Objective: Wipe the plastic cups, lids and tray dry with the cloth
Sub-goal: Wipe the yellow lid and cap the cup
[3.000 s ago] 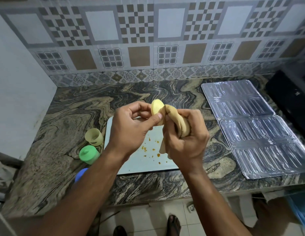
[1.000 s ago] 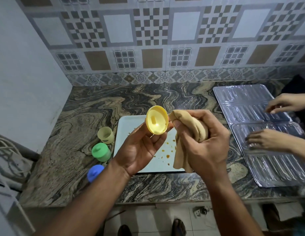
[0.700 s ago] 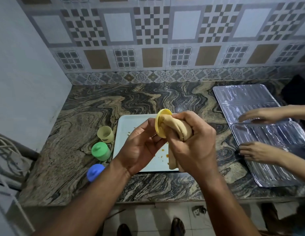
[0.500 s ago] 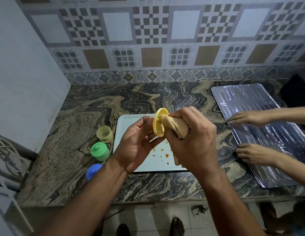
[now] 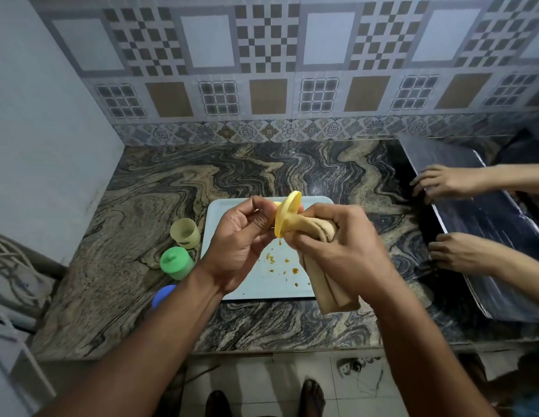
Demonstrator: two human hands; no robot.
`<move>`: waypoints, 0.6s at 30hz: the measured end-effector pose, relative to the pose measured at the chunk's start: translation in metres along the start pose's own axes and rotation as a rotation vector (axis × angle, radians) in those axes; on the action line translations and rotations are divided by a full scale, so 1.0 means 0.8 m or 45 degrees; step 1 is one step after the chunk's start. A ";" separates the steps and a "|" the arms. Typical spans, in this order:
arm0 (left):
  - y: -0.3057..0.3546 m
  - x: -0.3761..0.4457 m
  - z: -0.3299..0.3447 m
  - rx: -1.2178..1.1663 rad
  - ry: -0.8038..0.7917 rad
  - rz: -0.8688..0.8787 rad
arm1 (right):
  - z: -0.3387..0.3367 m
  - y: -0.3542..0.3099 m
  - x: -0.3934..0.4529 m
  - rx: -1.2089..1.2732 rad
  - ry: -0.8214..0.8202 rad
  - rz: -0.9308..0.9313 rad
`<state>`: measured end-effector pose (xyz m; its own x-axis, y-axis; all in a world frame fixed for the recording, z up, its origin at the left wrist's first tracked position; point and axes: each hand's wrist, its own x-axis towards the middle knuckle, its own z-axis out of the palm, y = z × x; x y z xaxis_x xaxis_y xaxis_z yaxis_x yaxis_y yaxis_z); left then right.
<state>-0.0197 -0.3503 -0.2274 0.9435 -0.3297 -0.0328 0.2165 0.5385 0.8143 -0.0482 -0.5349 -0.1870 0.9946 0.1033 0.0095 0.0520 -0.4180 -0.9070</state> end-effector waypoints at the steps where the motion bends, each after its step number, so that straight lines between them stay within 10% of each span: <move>1: -0.001 0.000 0.000 -0.065 -0.008 -0.038 | -0.002 0.000 -0.001 0.203 -0.086 0.074; 7: -0.008 -0.002 -0.007 -0.466 -0.011 -0.235 | -0.003 -0.006 -0.007 0.954 -0.080 0.250; 18: -0.013 -0.002 -0.007 -0.616 0.099 -0.253 | 0.013 0.006 -0.007 0.259 0.307 -0.230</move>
<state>-0.0222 -0.3513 -0.2392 0.8843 -0.4132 -0.2173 0.4668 0.7738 0.4282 -0.0543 -0.5279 -0.1960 0.9648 -0.0674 0.2541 0.2339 -0.2215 -0.9467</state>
